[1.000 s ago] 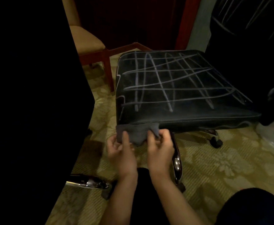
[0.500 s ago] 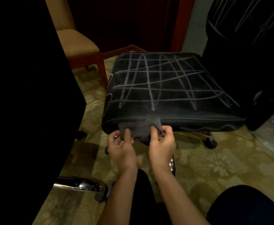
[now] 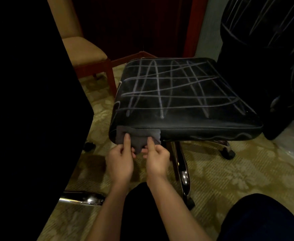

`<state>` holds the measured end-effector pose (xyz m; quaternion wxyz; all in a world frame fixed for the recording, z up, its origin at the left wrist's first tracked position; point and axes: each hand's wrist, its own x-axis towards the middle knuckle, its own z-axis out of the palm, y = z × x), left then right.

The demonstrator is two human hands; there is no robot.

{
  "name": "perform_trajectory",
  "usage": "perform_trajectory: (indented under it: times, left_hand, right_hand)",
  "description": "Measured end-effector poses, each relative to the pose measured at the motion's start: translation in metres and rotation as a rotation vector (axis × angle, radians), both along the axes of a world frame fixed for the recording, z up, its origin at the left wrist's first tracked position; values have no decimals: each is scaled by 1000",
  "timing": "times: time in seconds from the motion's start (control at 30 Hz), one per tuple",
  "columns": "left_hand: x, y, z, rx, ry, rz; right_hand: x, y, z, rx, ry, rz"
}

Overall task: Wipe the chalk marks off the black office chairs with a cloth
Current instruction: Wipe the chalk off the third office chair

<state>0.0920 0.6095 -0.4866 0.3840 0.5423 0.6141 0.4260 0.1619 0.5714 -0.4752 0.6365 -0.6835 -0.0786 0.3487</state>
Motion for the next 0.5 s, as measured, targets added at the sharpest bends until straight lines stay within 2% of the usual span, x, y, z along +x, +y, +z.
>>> perform_trajectory:
  times: [0.07, 0.23, 0.33, 0.43, 0.5]
  left_hand:
    - [-1, 2, 4, 51, 58, 15]
    - [2, 1, 8, -25, 13, -1]
    - [18, -5, 11, 9, 25, -7]
    - [40, -14, 16, 102, 227, -53]
    - [42, -16, 16, 190, 370, -144]
  right_hand:
    - [-1, -1, 2, 3, -73, -9]
    - [-2, 2, 3, 44, -186, -84]
    - [5, 3, 2, 55, -240, -148]
    - [22, -5, 3, 10, -365, -263]
    - [31, -11, 6, -53, -514, -226]
